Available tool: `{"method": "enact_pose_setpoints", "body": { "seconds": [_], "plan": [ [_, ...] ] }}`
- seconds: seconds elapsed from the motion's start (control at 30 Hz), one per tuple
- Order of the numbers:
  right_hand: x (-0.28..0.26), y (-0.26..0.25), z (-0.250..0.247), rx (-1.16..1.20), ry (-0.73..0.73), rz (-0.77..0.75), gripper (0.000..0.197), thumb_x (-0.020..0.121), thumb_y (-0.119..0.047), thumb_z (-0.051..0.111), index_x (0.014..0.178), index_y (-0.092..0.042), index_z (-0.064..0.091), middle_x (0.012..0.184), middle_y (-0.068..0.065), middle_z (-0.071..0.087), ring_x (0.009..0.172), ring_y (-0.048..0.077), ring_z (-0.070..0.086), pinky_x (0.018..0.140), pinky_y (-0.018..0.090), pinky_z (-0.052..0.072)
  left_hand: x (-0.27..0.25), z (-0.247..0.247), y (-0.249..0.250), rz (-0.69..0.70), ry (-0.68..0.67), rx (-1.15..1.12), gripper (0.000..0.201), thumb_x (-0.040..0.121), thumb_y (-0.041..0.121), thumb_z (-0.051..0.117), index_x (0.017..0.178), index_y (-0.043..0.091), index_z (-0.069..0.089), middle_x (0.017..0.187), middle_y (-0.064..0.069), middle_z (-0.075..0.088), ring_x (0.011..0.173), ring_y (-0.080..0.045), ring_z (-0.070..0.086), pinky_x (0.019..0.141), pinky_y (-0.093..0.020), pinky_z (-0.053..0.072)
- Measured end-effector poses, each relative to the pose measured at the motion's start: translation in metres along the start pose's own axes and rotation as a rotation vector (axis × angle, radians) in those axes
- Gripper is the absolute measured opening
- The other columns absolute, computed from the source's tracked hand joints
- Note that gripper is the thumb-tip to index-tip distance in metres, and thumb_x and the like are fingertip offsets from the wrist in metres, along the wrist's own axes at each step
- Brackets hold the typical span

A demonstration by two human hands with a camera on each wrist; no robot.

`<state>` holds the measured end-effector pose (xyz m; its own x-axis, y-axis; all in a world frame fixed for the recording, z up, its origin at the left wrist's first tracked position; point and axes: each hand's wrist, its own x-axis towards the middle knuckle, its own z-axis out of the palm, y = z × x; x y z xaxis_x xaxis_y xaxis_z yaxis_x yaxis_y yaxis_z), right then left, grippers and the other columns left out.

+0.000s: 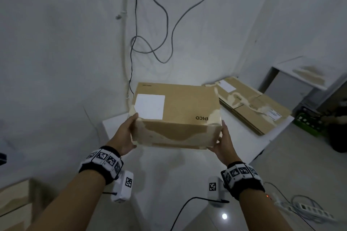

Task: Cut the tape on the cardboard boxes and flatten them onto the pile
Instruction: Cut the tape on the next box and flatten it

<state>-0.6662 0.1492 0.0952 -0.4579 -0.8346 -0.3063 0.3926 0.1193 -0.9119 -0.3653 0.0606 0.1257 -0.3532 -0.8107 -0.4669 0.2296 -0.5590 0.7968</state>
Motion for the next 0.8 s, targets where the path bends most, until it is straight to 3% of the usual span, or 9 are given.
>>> {"method": "enact_pose_setpoints", "body": {
  "seconds": [0.17,0.27,0.33,0.43,0.53,0.63,0.7,0.73,0.8],
  "plan": [
    [0.027,0.004,-0.011,-0.013,0.032,-0.048,0.034,0.098,-0.043,0.045,0.121,-0.027,0.064,0.118,0.011,0.068,0.109,0.031,0.063,0.076,0.047,0.058,0.037,-0.007,-0.008,0.033,-0.032,-0.15,0.009,0.087,0.021,0.062,0.083,0.015,0.056,0.085,0.004,0.057,0.083,-0.008,0.049,0.086,-0.03,0.044],
    [0.065,0.009,-0.026,-0.003,0.084,0.013,0.039,0.091,-0.04,0.055,0.121,-0.017,0.065,0.118,0.015,0.067,0.11,0.037,0.061,0.073,0.046,0.058,0.063,-0.001,-0.025,0.09,-0.007,-0.057,0.021,0.099,0.011,0.044,0.119,0.008,0.051,0.112,0.001,0.056,0.101,-0.01,0.053,0.107,-0.03,0.033],
    [0.092,0.013,-0.037,-0.042,0.094,0.003,0.022,0.098,-0.024,0.051,0.109,-0.014,0.067,0.104,0.01,0.068,0.102,0.034,0.061,0.064,0.039,0.058,0.08,0.002,-0.044,0.124,0.011,-0.011,0.034,0.099,0.006,0.041,0.133,0.01,0.043,0.126,-0.005,0.057,0.113,-0.015,0.053,0.112,-0.031,0.029],
    [0.128,0.016,-0.047,-0.085,0.092,0.03,0.028,0.102,-0.017,0.043,0.086,-0.015,0.066,0.087,0.006,0.065,0.09,0.028,0.059,0.056,0.035,0.054,0.097,0.01,-0.081,0.156,0.166,-0.009,0.043,0.098,-0.002,0.043,0.139,0.011,0.042,0.133,-0.008,0.056,0.122,-0.022,0.051,0.111,-0.033,0.032],
    [0.16,0.023,-0.057,-0.099,0.083,0.092,0.025,0.097,-0.029,0.049,0.084,-0.016,0.067,0.091,0.008,0.066,0.089,0.031,0.061,0.072,0.043,0.054,0.106,0.025,-0.112,0.169,0.403,0.105,0.045,0.094,-0.005,0.048,0.134,0.015,0.05,0.126,-0.008,0.06,0.119,-0.027,0.054,0.098,-0.036,0.043],
    [0.186,0.037,-0.073,-0.124,0.034,0.131,0.028,0.099,-0.029,0.045,0.083,-0.017,0.065,0.09,0.006,0.063,0.085,0.029,0.059,0.072,0.038,0.052,0.108,0.051,-0.132,0.18,0.602,0.133,0.028,0.086,0.0,0.053,0.111,0.011,0.059,0.108,-0.009,0.061,0.106,-0.029,0.055,0.081,-0.031,0.045],
    [0.198,0.042,-0.083,-0.179,0.009,0.175,0.028,0.099,-0.029,0.046,0.079,-0.015,0.059,0.088,0.005,0.058,0.077,0.023,0.055,0.065,0.031,0.048,0.105,0.078,-0.131,0.24,0.728,-0.075,0.011,0.092,0.009,0.049,0.094,0.005,0.059,0.086,-0.006,0.055,0.089,-0.026,0.052,0.069,-0.026,0.042],
    [0.202,0.041,-0.087,-0.21,0.004,0.21,0.027,0.099,-0.029,0.047,0.078,-0.015,0.057,0.088,0.004,0.057,0.077,0.023,0.055,0.066,0.031,0.047,0.105,0.088,-0.125,0.276,0.824,-0.172,0.022,0.099,0.015,0.042,0.093,0.002,0.058,0.082,-0.004,0.053,0.082,-0.023,0.051,0.067,-0.023,0.041],
    [0.212,0.04,-0.099,-0.293,-0.023,0.25,0.024,0.099,-0.028,0.045,0.082,-0.015,0.056,0.087,0.003,0.059,0.079,0.022,0.056,0.074,0.034,0.044,0.112,0.098,-0.115,0.362,0.925,-0.224,0.034,0.103,0.032,0.035,0.106,0.009,0.06,0.102,-0.008,0.059,0.097,-0.02,0.056,0.083,-0.023,0.046]
  ]
}}
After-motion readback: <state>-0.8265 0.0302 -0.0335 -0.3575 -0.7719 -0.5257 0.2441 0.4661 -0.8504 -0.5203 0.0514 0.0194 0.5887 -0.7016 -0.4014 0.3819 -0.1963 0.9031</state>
